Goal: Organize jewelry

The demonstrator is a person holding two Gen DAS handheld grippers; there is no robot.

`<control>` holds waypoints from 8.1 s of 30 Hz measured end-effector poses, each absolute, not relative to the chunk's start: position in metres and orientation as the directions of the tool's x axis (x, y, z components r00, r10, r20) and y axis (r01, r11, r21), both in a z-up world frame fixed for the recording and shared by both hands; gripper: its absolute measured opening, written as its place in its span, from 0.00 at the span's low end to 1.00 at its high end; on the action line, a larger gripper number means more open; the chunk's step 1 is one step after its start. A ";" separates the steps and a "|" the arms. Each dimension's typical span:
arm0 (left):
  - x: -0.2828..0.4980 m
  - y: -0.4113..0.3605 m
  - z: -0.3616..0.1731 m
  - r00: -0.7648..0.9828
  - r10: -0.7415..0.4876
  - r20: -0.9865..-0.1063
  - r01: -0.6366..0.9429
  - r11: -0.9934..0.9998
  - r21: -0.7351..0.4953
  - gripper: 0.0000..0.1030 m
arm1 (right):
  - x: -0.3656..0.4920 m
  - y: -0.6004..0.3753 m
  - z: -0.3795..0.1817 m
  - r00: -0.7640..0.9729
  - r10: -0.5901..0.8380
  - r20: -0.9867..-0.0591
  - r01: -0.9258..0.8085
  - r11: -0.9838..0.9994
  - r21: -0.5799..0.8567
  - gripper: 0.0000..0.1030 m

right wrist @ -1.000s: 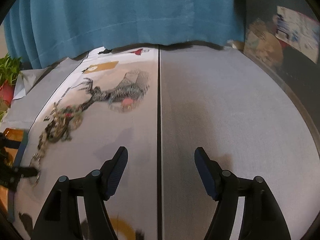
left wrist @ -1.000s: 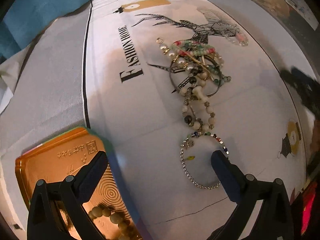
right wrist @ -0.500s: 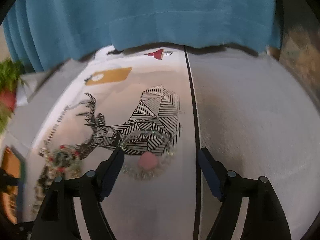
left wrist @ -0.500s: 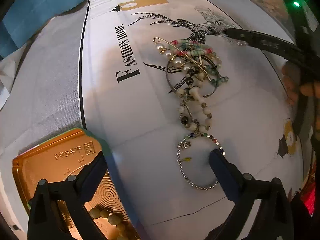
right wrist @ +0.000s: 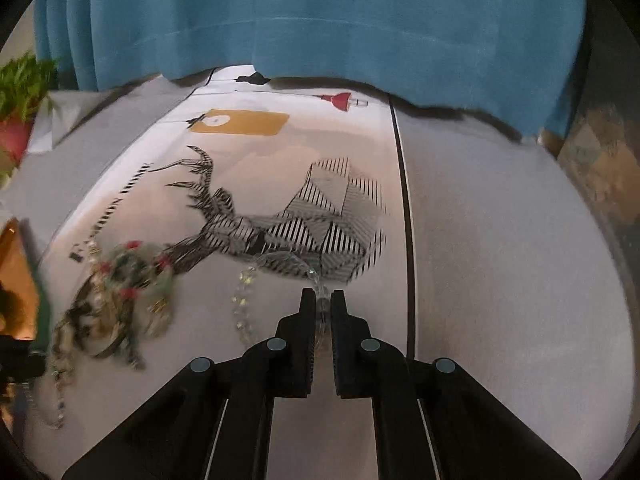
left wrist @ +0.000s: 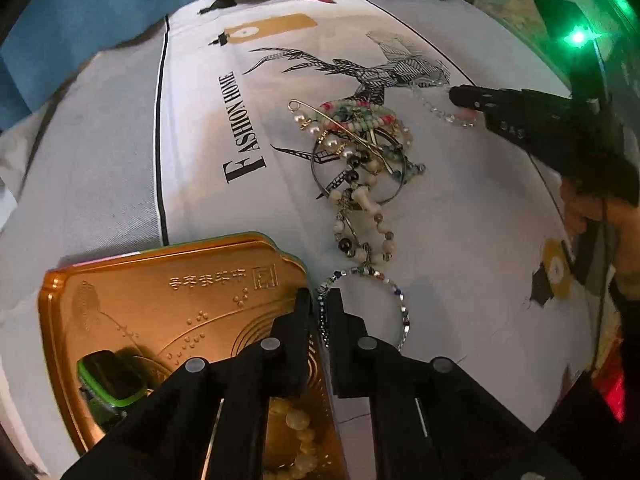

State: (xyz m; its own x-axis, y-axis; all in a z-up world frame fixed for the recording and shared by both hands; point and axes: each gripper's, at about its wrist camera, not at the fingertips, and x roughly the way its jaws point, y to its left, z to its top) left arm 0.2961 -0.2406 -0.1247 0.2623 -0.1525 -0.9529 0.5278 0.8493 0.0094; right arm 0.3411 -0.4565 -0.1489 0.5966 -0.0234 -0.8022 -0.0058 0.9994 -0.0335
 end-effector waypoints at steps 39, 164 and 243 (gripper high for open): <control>0.279 -0.276 -0.146 0.394 -0.072 -0.916 0.890 0.277 0.361 0.91 | 0.304 -0.483 -0.149 0.606 0.005 -0.795 0.007 1.000 0.011 0.08; 0.198 0.077 -0.092 0.565 0.009 -0.825 -0.074 0.996 -0.040 0.75 | 0.172 -0.233 -0.108 0.526 0.109 -0.844 -0.035 0.994 0.107 0.59; 0.232 -0.151 -0.086 0.459 -0.052 -0.887 0.263 0.961 0.081 0.86 | 0.308 -0.369 -0.148 0.553 0.028 -0.832 0.057 0.996 0.072 0.77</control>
